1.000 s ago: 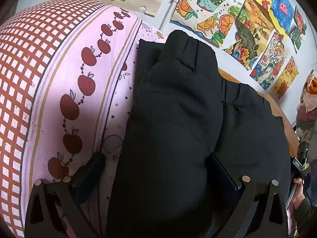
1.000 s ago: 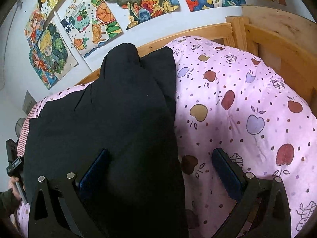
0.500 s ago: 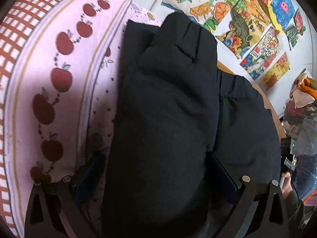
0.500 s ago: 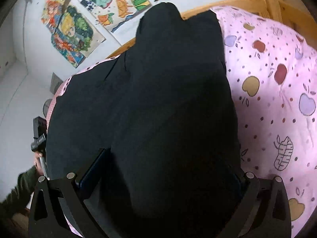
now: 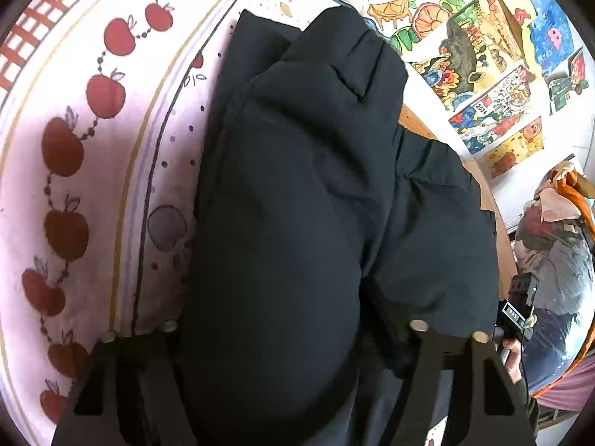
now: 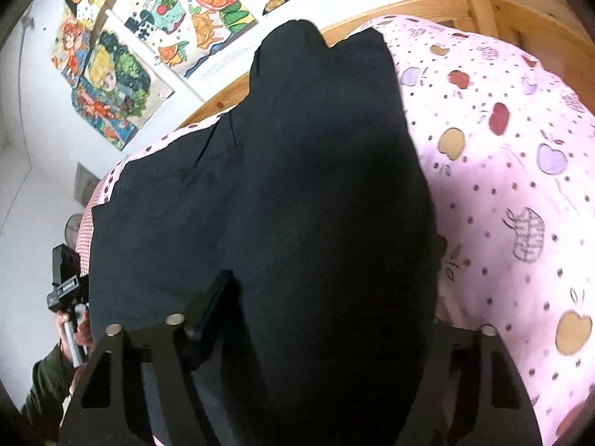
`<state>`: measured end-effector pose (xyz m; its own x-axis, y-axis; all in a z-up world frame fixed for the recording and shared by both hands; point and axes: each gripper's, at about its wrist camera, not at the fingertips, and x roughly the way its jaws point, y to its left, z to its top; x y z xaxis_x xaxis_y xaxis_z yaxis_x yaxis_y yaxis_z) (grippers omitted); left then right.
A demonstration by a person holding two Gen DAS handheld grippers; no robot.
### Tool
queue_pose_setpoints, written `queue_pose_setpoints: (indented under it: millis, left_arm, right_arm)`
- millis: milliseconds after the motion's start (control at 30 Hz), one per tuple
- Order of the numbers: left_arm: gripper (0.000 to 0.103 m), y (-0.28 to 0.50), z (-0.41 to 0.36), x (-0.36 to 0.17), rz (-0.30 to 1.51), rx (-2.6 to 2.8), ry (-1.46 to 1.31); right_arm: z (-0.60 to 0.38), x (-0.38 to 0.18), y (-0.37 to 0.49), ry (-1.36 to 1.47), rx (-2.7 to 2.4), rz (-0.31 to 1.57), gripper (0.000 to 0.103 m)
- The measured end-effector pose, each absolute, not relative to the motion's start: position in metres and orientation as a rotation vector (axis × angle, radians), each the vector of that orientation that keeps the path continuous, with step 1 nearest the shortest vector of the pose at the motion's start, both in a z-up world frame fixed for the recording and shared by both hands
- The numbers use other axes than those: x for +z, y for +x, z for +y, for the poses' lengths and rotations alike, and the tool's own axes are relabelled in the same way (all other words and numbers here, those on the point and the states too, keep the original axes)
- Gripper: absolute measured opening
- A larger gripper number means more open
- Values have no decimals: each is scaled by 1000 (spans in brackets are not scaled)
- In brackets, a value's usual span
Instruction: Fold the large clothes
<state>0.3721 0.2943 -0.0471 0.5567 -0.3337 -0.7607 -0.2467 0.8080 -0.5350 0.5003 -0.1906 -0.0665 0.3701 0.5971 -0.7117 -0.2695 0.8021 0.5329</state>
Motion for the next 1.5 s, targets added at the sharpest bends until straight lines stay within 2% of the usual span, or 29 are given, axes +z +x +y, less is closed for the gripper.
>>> queue_pose_setpoints:
  millis: [167, 233, 367, 667, 933, 1133, 1500]
  left_arm:
    - [42, 359, 289, -31, 991, -35, -680]
    - [36, 356, 289, -25, 987, -34, -709]
    - [30, 346, 286, -10, 976, -39, -739]
    - [26, 308, 269, 26, 1007, -60, -678]
    - [26, 251, 272, 41, 1051, -77, -720]
    - [26, 230, 272, 39, 1061, -75, -701]
    - [28, 245, 279, 9, 1100, -46, -743]
  right_arm:
    - [-185, -54, 488, 357, 555, 1035, 34]
    - [-181, -46, 483, 325, 551, 1021, 28]
    - [-176, -20, 468, 279, 554, 970, 22]
    - [-178, 37, 426, 217, 586, 882, 19]
    - [-191, 60, 371, 182, 640, 879, 19]
    - [-199, 49, 347, 184, 643, 907, 19]
    - [-211, 8, 361, 249, 579, 974, 19]
